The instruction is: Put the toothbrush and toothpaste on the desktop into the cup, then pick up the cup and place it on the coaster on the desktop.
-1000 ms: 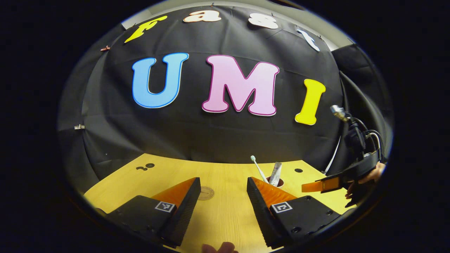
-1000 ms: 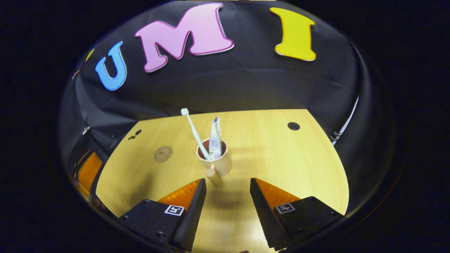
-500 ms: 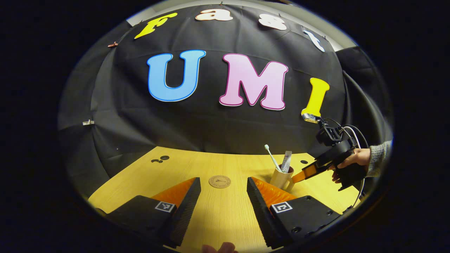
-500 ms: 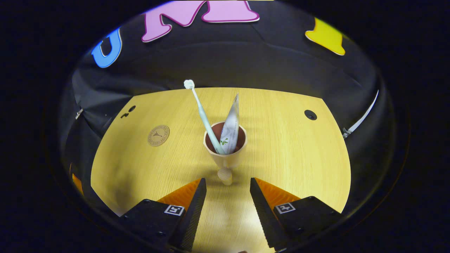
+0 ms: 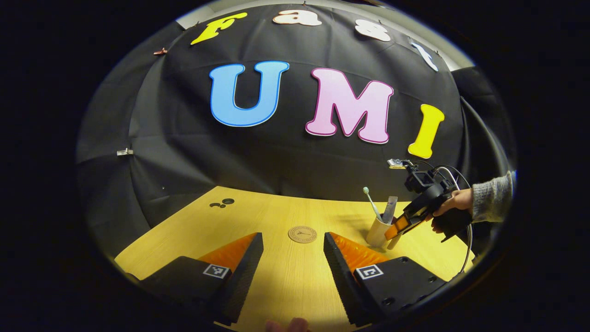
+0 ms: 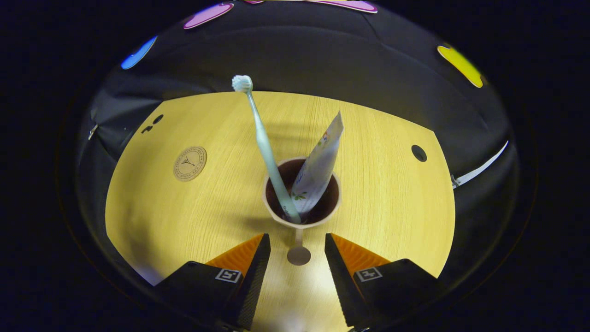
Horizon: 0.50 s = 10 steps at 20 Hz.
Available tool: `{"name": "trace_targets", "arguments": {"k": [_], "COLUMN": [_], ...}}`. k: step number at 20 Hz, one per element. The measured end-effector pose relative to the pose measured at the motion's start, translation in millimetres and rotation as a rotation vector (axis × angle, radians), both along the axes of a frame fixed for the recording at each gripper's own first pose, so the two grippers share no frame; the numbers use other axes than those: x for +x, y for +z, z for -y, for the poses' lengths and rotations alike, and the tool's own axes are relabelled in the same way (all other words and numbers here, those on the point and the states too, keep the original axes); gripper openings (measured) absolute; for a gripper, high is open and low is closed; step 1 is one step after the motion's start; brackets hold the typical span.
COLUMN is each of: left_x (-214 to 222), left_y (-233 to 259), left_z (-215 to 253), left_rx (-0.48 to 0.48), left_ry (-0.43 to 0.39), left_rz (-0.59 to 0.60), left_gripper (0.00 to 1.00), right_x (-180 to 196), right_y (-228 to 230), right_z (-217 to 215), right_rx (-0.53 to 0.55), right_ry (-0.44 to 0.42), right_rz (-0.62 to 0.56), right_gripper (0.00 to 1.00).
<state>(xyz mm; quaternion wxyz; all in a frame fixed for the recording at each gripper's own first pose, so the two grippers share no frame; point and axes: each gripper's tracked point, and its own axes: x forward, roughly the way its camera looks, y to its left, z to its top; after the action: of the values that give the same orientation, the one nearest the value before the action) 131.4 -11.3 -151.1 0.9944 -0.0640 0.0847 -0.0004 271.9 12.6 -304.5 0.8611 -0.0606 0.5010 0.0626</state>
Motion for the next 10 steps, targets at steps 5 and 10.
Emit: {"name": "trace_targets", "arguments": {"k": [5,10], "left_x": [4.0,4.1], "left_y": [-3.8,-7.4], "left_z": [-1.9,-4.8], "left_rx": [-0.007,-0.007], "left_ry": [0.001,0.000], "left_rz": [-0.003,-0.008], "left_gripper": [0.85,0.84], "right_x": [6.8,10.4], "right_y": [-6.7,-13.7], "right_z": [-2.7,1.7], "right_rx": [-0.001,-0.024], "right_ry": [-0.014,-0.031], "right_rz": [-0.056,-0.076], "right_gripper": [0.69,0.37]}}
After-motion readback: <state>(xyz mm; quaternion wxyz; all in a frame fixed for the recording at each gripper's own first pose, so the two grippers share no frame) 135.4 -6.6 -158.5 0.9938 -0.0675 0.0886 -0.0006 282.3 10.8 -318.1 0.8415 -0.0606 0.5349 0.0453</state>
